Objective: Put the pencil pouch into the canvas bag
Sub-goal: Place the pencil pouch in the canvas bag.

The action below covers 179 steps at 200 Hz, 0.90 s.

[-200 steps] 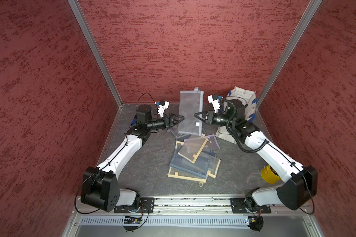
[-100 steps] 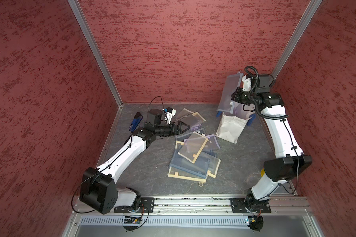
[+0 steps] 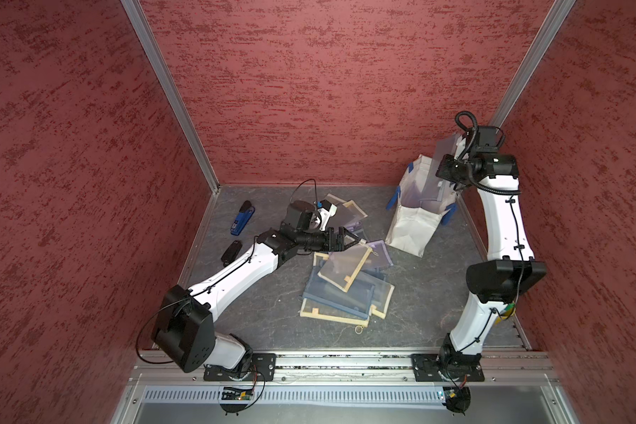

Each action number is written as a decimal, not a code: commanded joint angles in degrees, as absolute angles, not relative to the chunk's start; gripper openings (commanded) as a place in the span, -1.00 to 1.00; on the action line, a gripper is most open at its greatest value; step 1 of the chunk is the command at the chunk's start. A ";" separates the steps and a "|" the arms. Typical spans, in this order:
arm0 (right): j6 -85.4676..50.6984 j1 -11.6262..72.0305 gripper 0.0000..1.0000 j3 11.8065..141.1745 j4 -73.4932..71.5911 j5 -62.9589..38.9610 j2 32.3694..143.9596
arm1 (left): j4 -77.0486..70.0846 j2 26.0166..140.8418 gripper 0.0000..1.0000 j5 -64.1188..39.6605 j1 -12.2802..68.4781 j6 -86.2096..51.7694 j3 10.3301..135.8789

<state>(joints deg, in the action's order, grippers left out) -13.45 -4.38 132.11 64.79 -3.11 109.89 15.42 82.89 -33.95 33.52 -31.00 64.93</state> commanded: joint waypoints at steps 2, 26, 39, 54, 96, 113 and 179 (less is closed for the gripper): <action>-10.92 -4.84 -1.00 130.68 65.16 -1.62 112.25 | 14.32 84.06 0.99 -32.48 34.01 -29.80 67.38; -10.81 -4.81 -1.00 126.32 62.14 -1.23 113.29 | 14.68 84.41 0.99 -32.19 33.95 -29.44 67.85; -10.63 -4.83 -1.00 124.40 60.64 -1.08 113.81 | 14.67 84.35 0.99 -31.95 33.93 -29.36 67.69; -10.29 -4.80 -1.00 123.63 60.00 -1.31 115.22 | 14.50 84.25 0.99 -31.55 33.93 -29.44 67.16; -10.81 -4.66 -1.00 120.55 58.15 -2.72 117.86 | 14.06 83.13 0.99 -30.41 34.10 -29.78 65.03; -11.08 -4.71 -1.00 119.07 57.19 -2.73 117.70 | 14.46 82.58 0.99 -29.94 34.06 -29.62 64.39; -12.08 -4.31 -0.14 118.55 57.48 0.26 113.70 | 19.37 82.09 0.99 -28.38 33.93 -28.26 64.21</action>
<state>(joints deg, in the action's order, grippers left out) -11.99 -4.64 118.41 58.13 -2.46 118.08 16.75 83.46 -29.47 33.82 -29.95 64.79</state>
